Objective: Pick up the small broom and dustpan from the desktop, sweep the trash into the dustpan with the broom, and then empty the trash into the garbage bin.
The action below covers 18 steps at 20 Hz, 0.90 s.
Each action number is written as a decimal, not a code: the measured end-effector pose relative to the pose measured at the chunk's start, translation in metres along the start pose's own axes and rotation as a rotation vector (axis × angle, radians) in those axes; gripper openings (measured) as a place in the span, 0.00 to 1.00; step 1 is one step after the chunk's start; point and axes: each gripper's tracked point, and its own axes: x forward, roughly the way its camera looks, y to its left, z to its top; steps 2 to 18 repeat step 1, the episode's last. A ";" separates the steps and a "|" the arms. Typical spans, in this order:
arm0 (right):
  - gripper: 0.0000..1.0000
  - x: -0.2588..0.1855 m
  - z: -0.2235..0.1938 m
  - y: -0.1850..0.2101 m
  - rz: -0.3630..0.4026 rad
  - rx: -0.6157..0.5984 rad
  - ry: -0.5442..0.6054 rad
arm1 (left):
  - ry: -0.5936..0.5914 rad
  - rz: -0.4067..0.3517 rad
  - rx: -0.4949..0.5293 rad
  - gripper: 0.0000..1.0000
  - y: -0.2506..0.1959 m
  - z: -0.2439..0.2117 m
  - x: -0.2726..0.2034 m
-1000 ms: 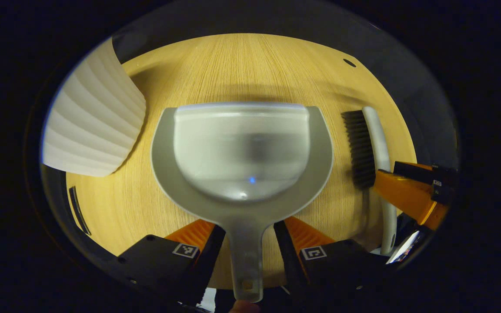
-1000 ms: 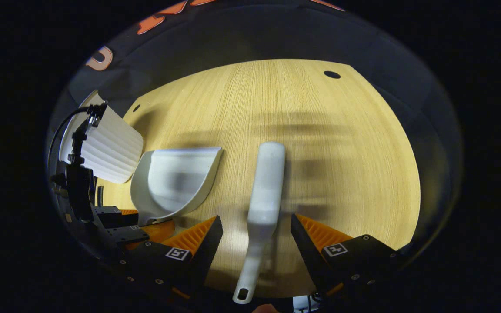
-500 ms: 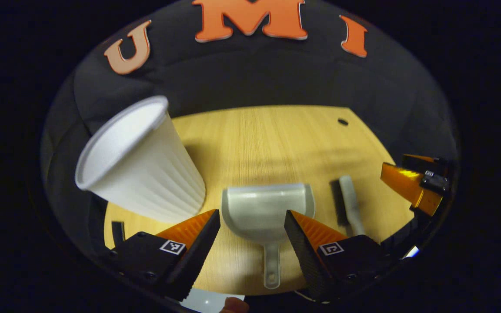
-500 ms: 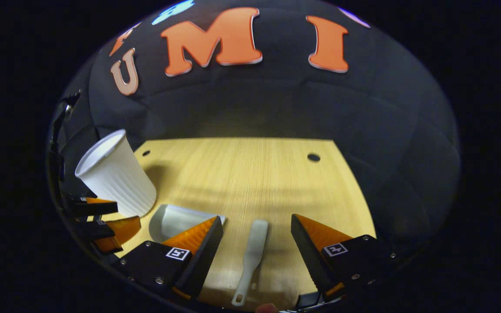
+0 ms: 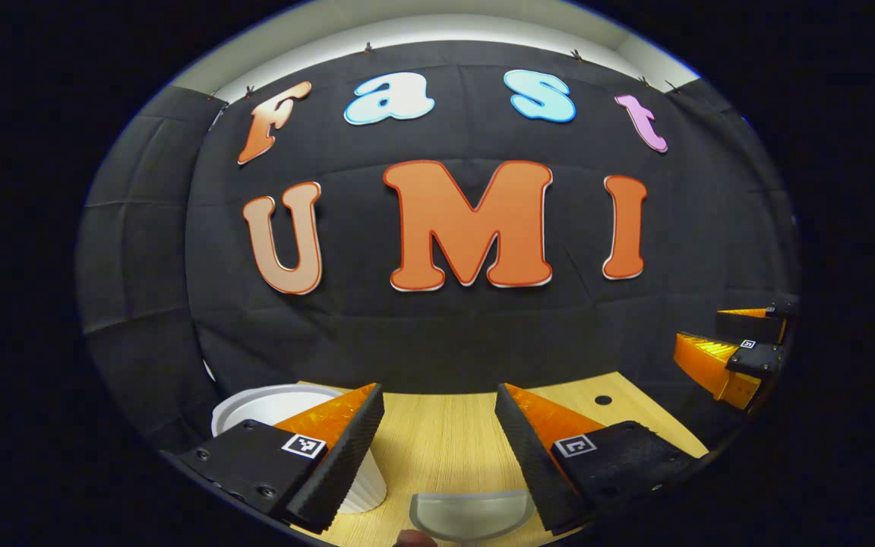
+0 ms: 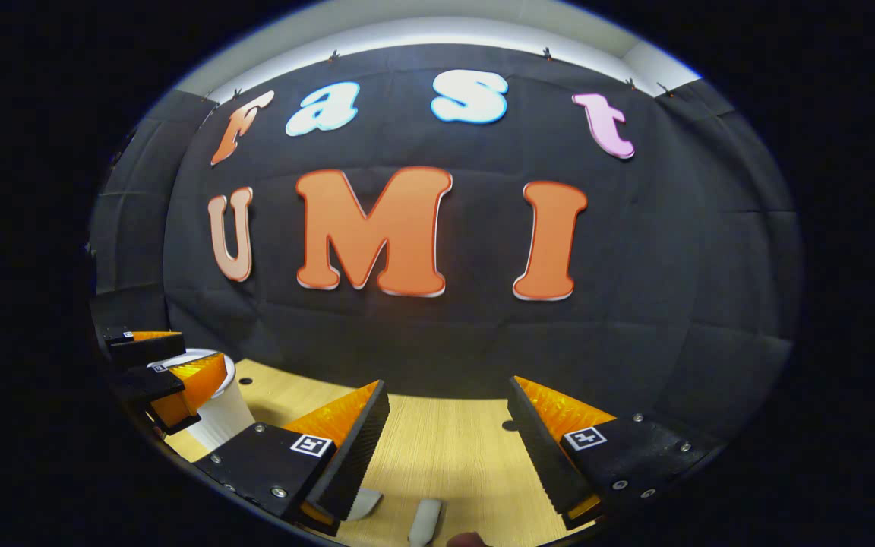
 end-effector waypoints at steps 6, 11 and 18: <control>0.95 -0.003 0.003 -0.001 -0.003 0.015 -0.042 | -0.051 0.009 -0.007 0.93 0.003 0.016 -0.006; 0.95 -0.003 0.003 -0.001 -0.003 0.015 -0.042 | -0.051 0.009 -0.007 0.93 0.003 0.016 -0.006; 0.95 -0.003 0.003 -0.001 -0.003 0.015 -0.042 | -0.051 0.009 -0.007 0.93 0.003 0.016 -0.006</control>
